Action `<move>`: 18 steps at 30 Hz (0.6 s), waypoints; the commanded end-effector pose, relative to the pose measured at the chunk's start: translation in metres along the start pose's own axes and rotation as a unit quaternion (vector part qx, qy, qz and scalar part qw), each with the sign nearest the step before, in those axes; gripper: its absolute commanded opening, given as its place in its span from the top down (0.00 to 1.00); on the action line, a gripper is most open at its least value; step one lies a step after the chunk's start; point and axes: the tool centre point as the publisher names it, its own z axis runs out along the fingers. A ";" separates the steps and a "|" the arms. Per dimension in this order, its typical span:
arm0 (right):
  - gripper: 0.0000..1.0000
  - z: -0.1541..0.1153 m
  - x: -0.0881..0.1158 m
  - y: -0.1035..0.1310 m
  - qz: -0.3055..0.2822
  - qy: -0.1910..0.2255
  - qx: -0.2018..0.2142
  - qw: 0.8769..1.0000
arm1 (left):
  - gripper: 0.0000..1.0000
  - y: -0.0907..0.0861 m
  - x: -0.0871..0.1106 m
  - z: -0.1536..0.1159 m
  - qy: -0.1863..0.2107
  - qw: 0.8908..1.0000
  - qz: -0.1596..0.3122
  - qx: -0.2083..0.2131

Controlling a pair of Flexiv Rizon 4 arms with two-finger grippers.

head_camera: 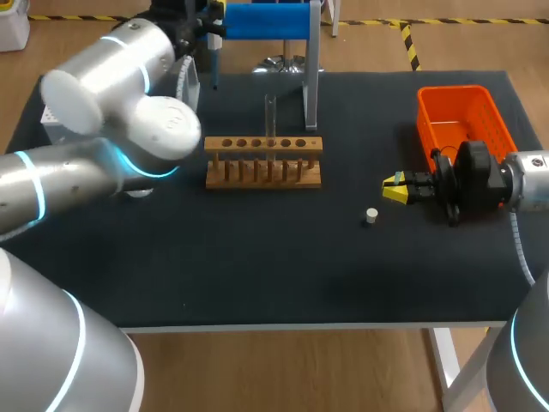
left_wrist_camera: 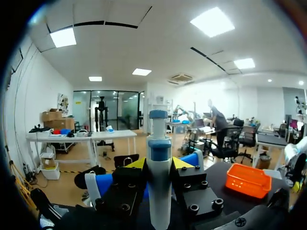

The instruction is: Invert the test tube, pick up the pipette, mount the tip to pipette, aspirate from beaker and dispense into the tube, eject the tip, return the pipette, and cap with the stopper.

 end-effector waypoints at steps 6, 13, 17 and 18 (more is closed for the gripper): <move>1.00 0.000 0.001 0.001 0.000 -0.001 0.002 1.000 | 1.00 -0.007 -0.004 -0.030 0.178 0.983 0.002 -0.038; 1.00 0.000 0.001 0.001 0.000 -0.001 0.002 1.000 | 1.00 -0.007 -0.004 -0.030 0.178 0.983 0.002 -0.038; 1.00 0.000 0.001 0.001 0.000 -0.001 0.002 1.000 | 1.00 -0.018 0.005 -0.042 0.227 0.974 0.008 -0.019; 1.00 0.000 0.001 0.001 0.000 -0.001 0.002 1.000 | 1.00 -0.021 0.008 -0.047 0.238 0.971 0.015 -0.018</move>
